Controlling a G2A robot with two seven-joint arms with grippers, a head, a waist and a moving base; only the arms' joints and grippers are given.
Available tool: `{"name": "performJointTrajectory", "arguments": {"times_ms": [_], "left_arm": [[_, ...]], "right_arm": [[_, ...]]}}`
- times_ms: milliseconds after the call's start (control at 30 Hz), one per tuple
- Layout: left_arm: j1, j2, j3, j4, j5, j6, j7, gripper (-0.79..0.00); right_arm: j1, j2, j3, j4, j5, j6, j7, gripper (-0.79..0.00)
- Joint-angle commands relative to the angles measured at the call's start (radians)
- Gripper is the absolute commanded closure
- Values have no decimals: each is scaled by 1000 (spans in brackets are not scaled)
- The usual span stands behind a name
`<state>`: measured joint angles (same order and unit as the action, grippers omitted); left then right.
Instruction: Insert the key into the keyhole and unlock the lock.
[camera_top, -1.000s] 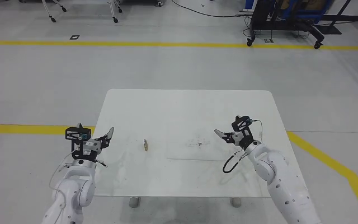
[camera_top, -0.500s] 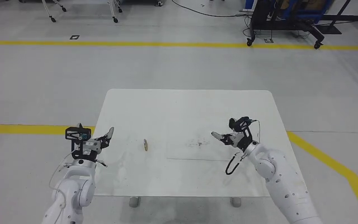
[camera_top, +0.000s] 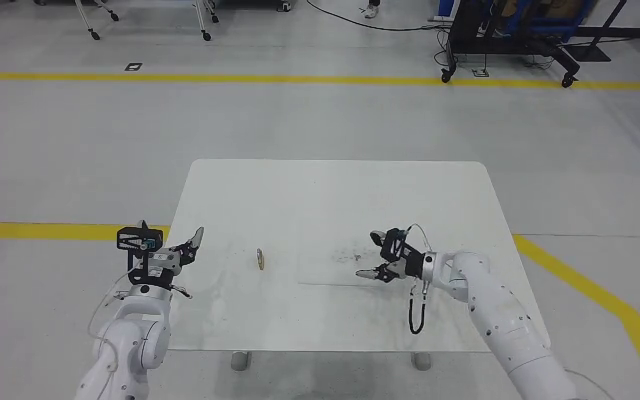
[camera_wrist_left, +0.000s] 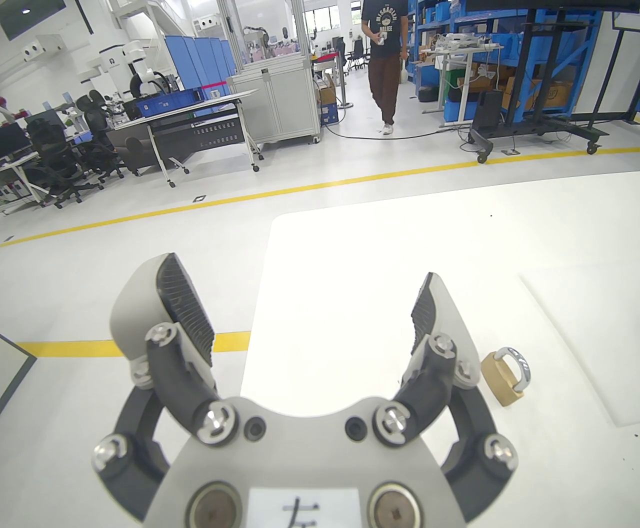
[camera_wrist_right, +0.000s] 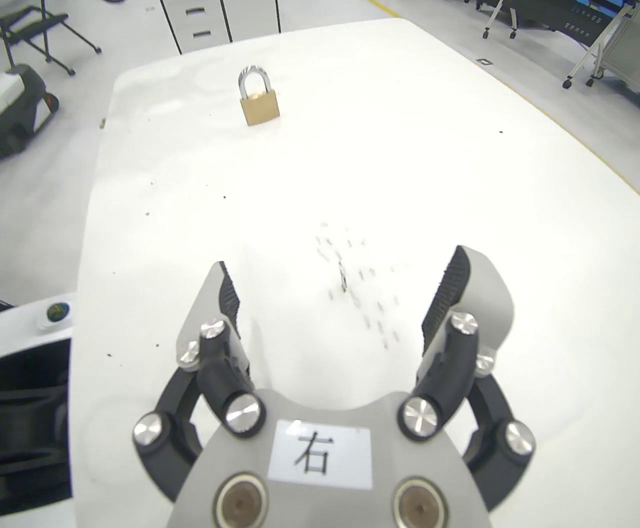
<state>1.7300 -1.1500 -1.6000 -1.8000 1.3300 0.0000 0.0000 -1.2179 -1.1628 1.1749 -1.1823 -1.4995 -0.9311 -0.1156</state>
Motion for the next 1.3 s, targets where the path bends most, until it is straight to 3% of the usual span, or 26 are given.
{"name": "performJointTrajectory", "arguments": {"times_ms": [0,200,267,300,333,433,500,567,600,1267], "left_arm": [[0,0,0,0,0,0,0,-785],[0,0,0,0,0,0,0,-785],[0,0,0,0,0,0,0,-785],[0,0,0,0,0,0,0,-785],[0,0,0,0,0,0,0,-785],[0,0,0,0,0,0,0,-785],[0,0,0,0,0,0,0,-785],[0,0,0,0,0,0,0,-785],[0,0,0,0,0,0,0,-785],[0,0,0,0,0,0,0,-785]], "right_arm": [[15,0,-23,12,-45,-13,-20,-456],[68,-8,-82,65,-99,4,-36,-539],[78,-11,-95,77,-106,20,-33,-511],[83,-12,-102,81,-106,20,-35,-480],[88,-13,-106,86,-110,24,-35,-391],[102,-16,-122,99,-129,55,-12,-332],[108,-18,-132,102,-135,74,0,-249],[112,-19,-139,106,-136,78,6,-40],[116,-19,-143,107,-143,83,17,0],[125,-2,-169,53,-221,63,19,0]]}}
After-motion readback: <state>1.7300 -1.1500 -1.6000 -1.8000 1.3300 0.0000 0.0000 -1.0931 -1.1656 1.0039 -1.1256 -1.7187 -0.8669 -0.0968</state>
